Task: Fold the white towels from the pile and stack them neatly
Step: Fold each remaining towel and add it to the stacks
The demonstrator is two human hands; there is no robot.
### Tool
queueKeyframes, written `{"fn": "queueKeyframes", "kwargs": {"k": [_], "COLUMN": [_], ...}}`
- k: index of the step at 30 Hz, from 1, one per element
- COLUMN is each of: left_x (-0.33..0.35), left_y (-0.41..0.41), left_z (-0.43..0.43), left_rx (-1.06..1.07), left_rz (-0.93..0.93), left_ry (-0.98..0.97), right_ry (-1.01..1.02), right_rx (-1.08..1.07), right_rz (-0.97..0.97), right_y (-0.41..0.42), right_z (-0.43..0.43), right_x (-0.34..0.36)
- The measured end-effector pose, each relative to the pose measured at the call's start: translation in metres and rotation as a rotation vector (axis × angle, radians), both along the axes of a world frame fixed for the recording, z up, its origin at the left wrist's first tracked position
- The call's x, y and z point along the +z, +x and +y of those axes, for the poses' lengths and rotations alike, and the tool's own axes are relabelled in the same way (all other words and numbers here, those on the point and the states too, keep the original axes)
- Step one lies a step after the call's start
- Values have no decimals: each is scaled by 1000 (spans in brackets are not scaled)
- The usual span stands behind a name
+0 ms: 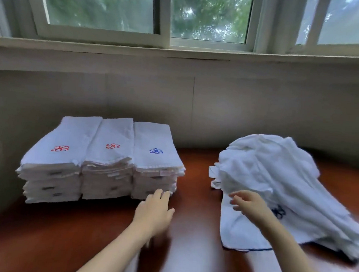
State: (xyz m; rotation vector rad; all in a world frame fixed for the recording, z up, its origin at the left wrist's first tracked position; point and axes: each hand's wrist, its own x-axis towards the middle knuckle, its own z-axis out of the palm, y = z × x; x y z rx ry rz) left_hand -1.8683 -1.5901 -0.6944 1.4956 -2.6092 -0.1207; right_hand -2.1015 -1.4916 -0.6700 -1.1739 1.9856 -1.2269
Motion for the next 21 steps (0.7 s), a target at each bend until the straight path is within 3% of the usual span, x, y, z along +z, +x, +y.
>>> {"fn": "queueKeyframes", "kwargs": {"k": [3, 6, 9, 11, 16, 18, 21], "left_x": [-8, -17, -24, -25, -5, 2, 7], "left_y": [-50, -99, -144, -172, -237, -257, -273], "left_z": [19, 35, 40, 39, 32, 31, 33], "left_rx": [-109, -166, -207, -187, -23, -32, -40], "left_rz": [41, 100, 212, 401, 1140, 1233, 1200], "left_ry": [70, 146, 191, 292, 810, 894, 906], "right_ry": [-20, 57, 31, 26, 1, 43, 35], "right_rx": [-292, -343, -374, -356, -259, -227, -265], "right_rz": [193, 322, 302, 277, 321, 362, 369], "right_y": [-32, -55, -68, -74, -81, -86, -94], "right_z": [27, 41, 44, 44, 33, 27, 23], "right_x": [-31, -48, -56, -60, -58, -59, -59]}}
